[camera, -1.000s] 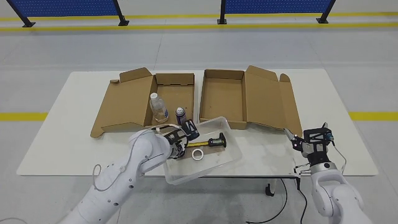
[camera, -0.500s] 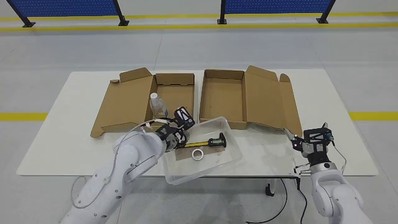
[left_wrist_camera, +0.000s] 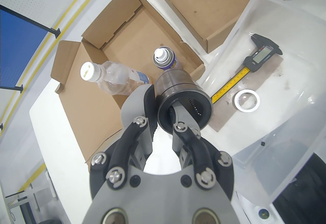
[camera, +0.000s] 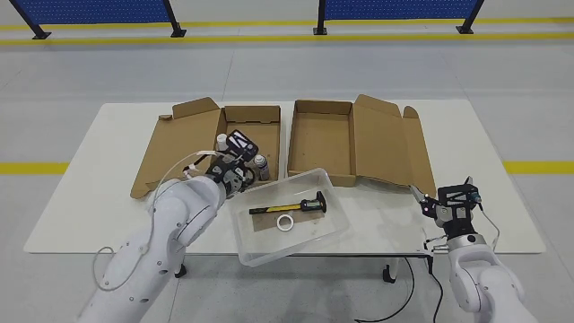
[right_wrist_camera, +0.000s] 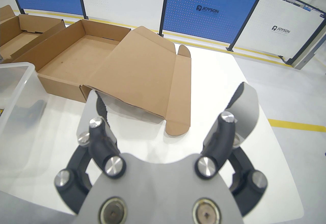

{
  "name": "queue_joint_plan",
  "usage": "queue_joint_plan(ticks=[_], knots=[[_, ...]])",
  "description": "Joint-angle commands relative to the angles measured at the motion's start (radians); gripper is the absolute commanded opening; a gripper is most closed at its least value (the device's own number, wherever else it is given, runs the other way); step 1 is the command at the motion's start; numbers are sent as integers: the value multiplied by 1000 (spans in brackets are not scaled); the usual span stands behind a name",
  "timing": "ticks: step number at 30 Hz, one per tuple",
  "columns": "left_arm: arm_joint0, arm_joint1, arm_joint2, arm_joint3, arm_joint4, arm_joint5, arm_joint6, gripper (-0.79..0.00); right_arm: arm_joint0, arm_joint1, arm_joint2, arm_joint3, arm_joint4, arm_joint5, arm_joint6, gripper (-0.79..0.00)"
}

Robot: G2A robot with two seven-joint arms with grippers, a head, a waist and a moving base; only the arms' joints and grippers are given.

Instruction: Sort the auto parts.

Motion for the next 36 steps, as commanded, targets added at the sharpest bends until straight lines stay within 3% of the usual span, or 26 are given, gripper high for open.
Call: queue_joint_plan(ticks=[1,13,36], knots=[[-20,-4,12,27,1,12,-2,-785,0,0,0,0,0,0,0,0],[-156,-44,127,224,27,72,-41,-785,0,0,0,0,0,0,0,0],[-305,-106,229,442,22,104,-105,-785,0,0,0,0,0,0,0,0]])
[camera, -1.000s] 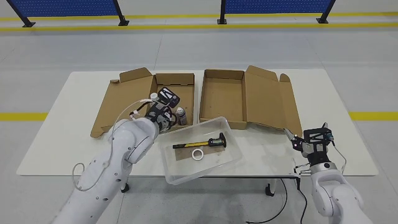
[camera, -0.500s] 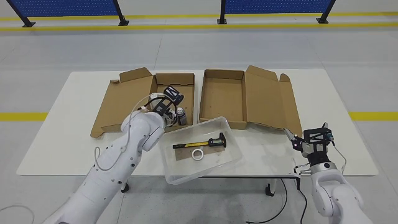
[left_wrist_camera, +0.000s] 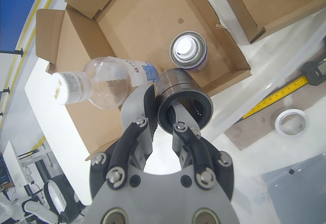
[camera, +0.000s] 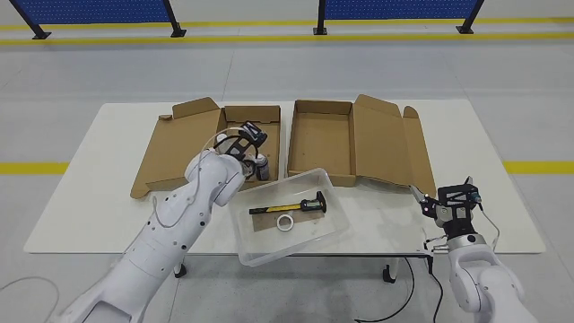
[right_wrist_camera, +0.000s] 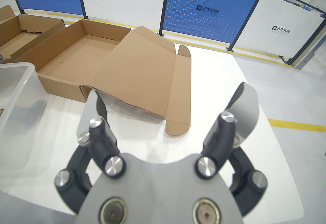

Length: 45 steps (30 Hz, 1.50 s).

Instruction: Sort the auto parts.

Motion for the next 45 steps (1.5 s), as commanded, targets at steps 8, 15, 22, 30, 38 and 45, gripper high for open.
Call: queue_joint_plan(ticks=[8,15,22,30,38,45], knots=[[-48,-25,35,95,-6,-11,4,-785,0,0,0,0,0,0,0,0],[-84,-46,61,181,-8,-7,12,-785,0,0,0,0,0,0,0,0],[-106,-64,77,231,-13,-2,32,-785,0,0,0,0,0,0,0,0],[-129,-81,91,290,3,-4,43,-785,0,0,0,0,0,0,0,0],[-138,-96,102,316,20,-1,47,-785,0,0,0,0,0,0,0,0],[-135,-104,98,327,29,0,54,-637,0,0,0,0,0,0,0,0]])
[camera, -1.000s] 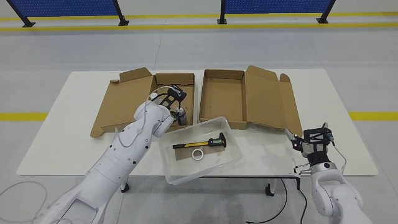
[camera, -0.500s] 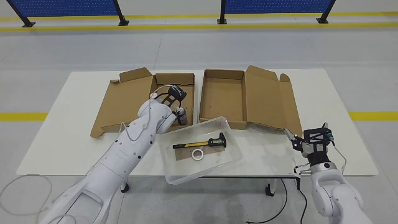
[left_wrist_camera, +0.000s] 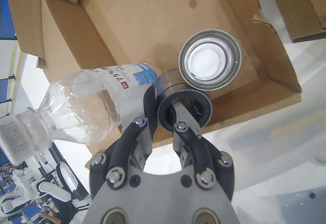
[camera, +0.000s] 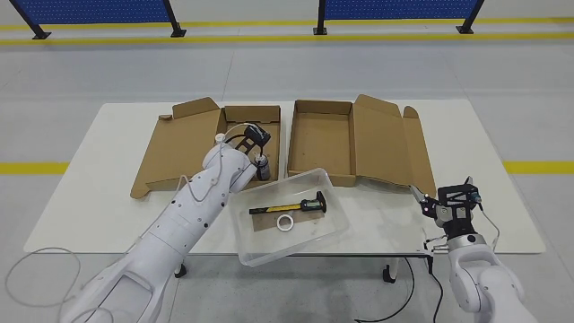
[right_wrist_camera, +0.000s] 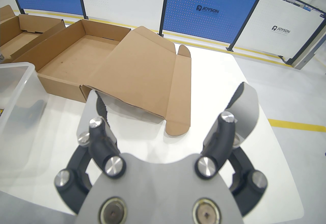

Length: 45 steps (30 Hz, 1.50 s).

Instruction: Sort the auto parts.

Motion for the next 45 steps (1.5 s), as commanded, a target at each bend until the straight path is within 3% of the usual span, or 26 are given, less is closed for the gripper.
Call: queue_joint_plan(ticks=[1,4,7,13,18,22,24,25,30,34,40,45], knots=[[1,-1,-3,-1,3,2,1,-625,0,0,0,0,0,0,0,0],[2,-3,-9,-8,7,4,1,-699,0,0,0,0,0,0,0,0],[5,-4,-16,-21,14,1,-3,-702,0,0,0,0,0,0,0,0],[44,3,-49,-121,33,15,1,-653,0,0,0,0,0,0,0,0],[129,23,-118,-302,60,48,18,-566,0,0,0,0,0,0,0,0],[233,46,-199,-483,83,57,49,-431,0,0,0,0,0,0,0,0],[296,57,-247,-581,93,70,77,-240,0,0,0,0,0,0,0,0],[330,62,-271,-627,96,76,89,0,0,0,0,0,0,0,0,0],[519,83,-397,-825,102,123,192,0,0,0,0,0,0,0,0,0],[663,93,-480,-926,117,165,292,0,0,0,0,0,0,0,0,0],[841,96,-560,-1006,140,270,460,0,0,0,0,0,0,0,0,0],[916,91,-579,-997,149,339,542,0,0,0,0,0,0,0,0,0]])
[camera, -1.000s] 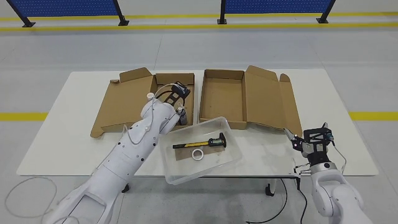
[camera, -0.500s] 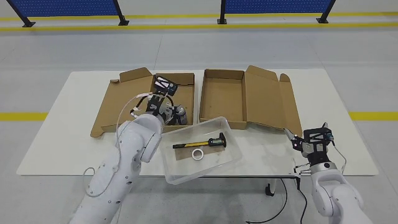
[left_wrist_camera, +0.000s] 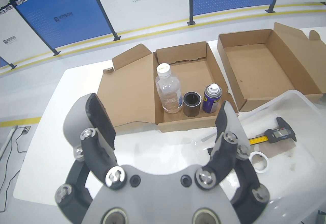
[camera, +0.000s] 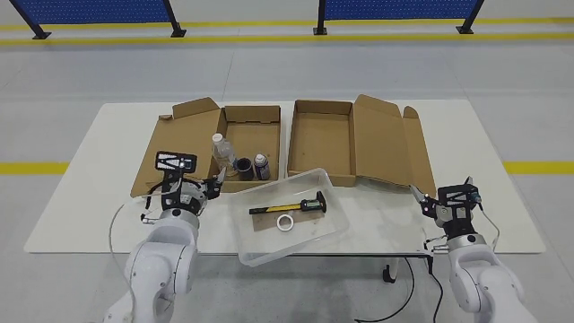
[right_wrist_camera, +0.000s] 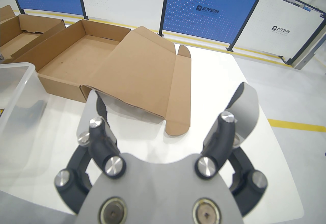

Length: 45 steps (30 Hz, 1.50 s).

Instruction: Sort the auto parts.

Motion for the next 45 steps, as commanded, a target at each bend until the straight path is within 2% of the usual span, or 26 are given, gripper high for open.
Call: queue_joint_plan(ticks=[1,5,25,28,29,37,45], knots=[[14,-2,1,4,3,20,13,0,0,0,0,0,0,0,0,0],[20,-5,13,-8,41,25,-18,0,0,0,0,0,0,0,0,0],[20,-5,13,-8,41,25,-18,0,0,0,0,0,0,0,0,0],[20,-5,13,-8,41,25,-18,0,11,-4,-10,-10,64,-10,12,0],[20,-5,13,-8,41,25,-18,0,25,-6,-10,-21,103,-12,33,0],[20,-5,13,-8,41,25,-18,0,101,-1,-53,-149,44,-92,307,0],[20,-5,13,-8,41,25,-18,0,264,2,-158,-185,86,-283,654,0]])
